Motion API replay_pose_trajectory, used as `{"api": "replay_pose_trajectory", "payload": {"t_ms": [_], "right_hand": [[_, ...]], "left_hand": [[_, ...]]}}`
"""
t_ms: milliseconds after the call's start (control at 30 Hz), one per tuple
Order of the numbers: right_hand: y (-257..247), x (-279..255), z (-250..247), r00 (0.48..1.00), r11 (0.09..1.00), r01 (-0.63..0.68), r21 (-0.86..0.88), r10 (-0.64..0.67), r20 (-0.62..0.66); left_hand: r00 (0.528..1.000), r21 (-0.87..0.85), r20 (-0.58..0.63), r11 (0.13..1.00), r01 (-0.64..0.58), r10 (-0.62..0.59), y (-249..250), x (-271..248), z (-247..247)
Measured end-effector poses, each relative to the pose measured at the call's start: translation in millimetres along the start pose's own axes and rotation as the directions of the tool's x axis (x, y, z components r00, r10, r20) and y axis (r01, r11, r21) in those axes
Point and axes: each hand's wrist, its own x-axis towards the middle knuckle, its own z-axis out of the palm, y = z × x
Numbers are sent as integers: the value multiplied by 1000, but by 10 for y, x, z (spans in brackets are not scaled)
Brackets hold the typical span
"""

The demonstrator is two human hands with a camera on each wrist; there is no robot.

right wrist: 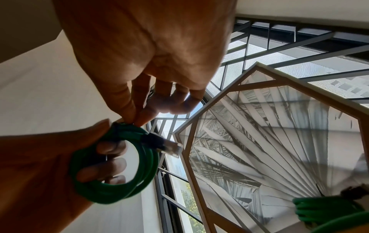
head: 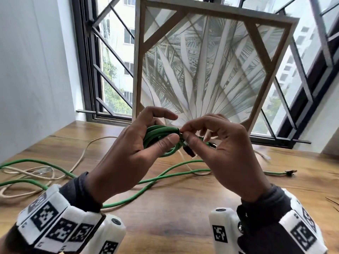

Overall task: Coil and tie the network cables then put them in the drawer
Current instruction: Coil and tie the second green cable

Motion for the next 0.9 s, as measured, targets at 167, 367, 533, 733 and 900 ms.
{"api": "replay_pose_trajectory", "payload": {"t_ms": [167, 367, 533, 733, 900], "right_hand": [[3, -9, 15, 1000, 1000, -12, -5, 12, 9], [34, -24, 68, 997, 994, -79, 73, 80, -9], [12, -16, 71, 998, 996, -9, -92, 4, -55], [22, -16, 108, 999, 987, 23, -156, -30, -39], [37, -18, 114, 999, 982, 39, -187, -38, 11]], "left_hand": [[1000, 19, 2, 999, 27, -27, -2, -1, -1], [999, 3, 4, 999, 40, -40, -21, 8, -13], [998, -26, 41, 998, 56, -54, -47, 6, 7], [998, -3, 30, 999, 52, -52, -47, -1, 0], [999, 36, 33, 999, 36, -37, -47, -2, 3]]}}
